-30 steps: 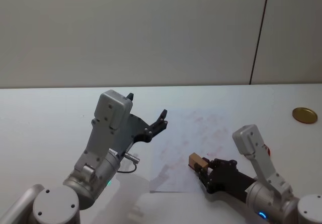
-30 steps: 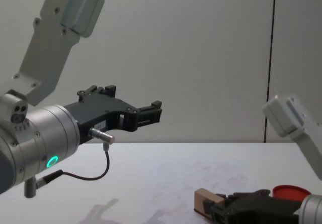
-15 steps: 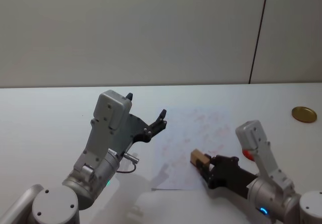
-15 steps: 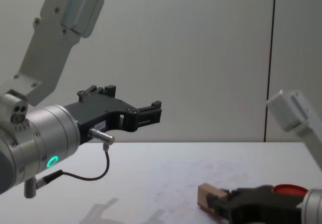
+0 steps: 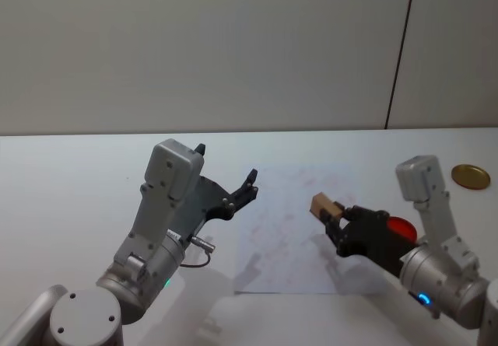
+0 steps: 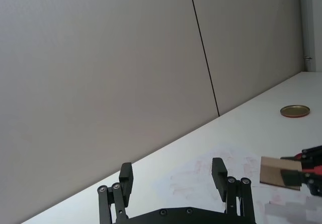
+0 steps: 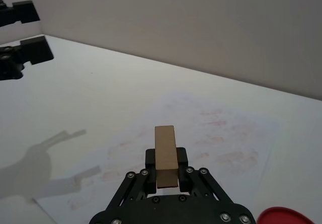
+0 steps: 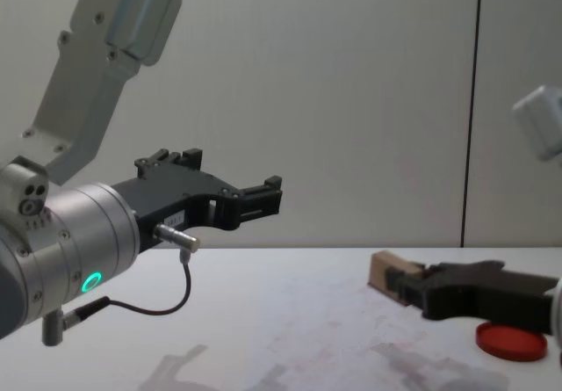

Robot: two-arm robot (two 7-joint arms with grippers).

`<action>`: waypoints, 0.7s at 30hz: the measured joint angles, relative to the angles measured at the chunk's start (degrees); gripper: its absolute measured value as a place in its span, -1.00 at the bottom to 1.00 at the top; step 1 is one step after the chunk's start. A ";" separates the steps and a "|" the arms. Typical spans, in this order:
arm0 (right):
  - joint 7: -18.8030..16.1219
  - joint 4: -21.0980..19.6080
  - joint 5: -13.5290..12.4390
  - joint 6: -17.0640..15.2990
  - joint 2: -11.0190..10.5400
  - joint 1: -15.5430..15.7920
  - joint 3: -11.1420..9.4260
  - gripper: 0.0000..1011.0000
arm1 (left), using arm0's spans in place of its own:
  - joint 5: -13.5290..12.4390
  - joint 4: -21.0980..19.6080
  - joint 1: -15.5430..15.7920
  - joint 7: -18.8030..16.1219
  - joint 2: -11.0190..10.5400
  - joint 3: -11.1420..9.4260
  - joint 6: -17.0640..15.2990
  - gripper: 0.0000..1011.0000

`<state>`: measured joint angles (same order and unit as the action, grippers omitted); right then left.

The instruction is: Use the one hand to pick up the stamp and affix it onto the A4 paper.

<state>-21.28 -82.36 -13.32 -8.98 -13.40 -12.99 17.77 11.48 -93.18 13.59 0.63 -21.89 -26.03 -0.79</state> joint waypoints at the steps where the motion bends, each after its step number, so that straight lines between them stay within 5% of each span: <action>1: 0.13 -0.08 -0.05 0.04 -0.09 -0.02 -0.12 -0.57 | 0.00 0.00 0.00 0.00 0.00 0.00 0.00 0.96; 21: 5.61 -0.02 -0.19 0.64 -3.39 0.24 -3.94 -0.57 | 0.00 0.00 0.00 0.00 0.00 0.00 0.00 0.96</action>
<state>-15.67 -82.38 -13.51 -8.35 -16.79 -12.75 13.83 11.48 -93.18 13.58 0.62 -21.89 -26.02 -0.79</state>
